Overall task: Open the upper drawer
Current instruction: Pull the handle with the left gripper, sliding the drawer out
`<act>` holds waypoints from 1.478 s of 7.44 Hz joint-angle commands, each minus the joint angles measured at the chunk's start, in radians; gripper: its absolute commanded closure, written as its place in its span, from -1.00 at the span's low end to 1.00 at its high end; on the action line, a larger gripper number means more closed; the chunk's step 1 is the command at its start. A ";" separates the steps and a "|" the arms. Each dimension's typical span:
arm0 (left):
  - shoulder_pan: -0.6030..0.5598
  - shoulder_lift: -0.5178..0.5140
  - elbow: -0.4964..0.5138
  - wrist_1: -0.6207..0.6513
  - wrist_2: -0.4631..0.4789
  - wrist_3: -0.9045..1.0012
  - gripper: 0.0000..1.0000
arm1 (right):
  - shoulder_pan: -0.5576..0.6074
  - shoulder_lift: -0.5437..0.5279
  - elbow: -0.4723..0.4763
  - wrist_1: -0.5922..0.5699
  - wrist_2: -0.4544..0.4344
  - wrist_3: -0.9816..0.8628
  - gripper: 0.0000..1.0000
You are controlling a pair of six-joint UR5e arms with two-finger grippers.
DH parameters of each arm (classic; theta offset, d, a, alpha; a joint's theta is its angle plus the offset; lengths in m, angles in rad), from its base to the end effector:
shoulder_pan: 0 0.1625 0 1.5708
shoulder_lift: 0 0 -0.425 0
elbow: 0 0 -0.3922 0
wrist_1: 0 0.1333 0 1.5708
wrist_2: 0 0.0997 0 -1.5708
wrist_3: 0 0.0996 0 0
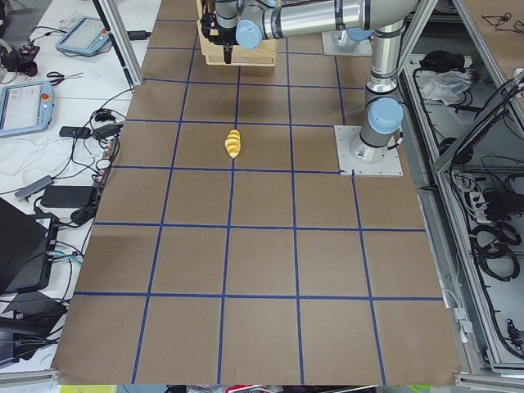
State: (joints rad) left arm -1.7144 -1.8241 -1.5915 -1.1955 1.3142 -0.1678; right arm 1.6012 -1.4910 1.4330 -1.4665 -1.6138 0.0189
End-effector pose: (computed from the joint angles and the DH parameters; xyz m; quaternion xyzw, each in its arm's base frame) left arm -0.2418 -0.5642 0.3820 0.0055 -0.9905 0.0298 0.1340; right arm 0.1448 -0.5162 0.5049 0.0062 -0.9995 -0.0226 0.0221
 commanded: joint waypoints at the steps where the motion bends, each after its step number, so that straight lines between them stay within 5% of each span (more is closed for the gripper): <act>1: 0.039 0.020 -0.001 -0.029 0.000 0.016 -1.00 | -0.001 0.000 0.000 0.000 0.000 0.001 -1.00; 7: 0.125 0.042 -0.002 -0.094 0.002 0.075 -1.00 | -0.001 0.000 0.000 0.000 0.000 -0.001 -1.00; 11: 0.137 0.176 0.105 -0.376 0.152 0.134 -1.00 | 0.000 0.000 0.000 0.000 0.000 0.001 -1.00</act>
State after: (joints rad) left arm -1.5816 -1.6981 -1.5256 -1.4647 1.4050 -0.0684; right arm 1.6014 -1.4911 1.4332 -1.4665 -1.6138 0.0199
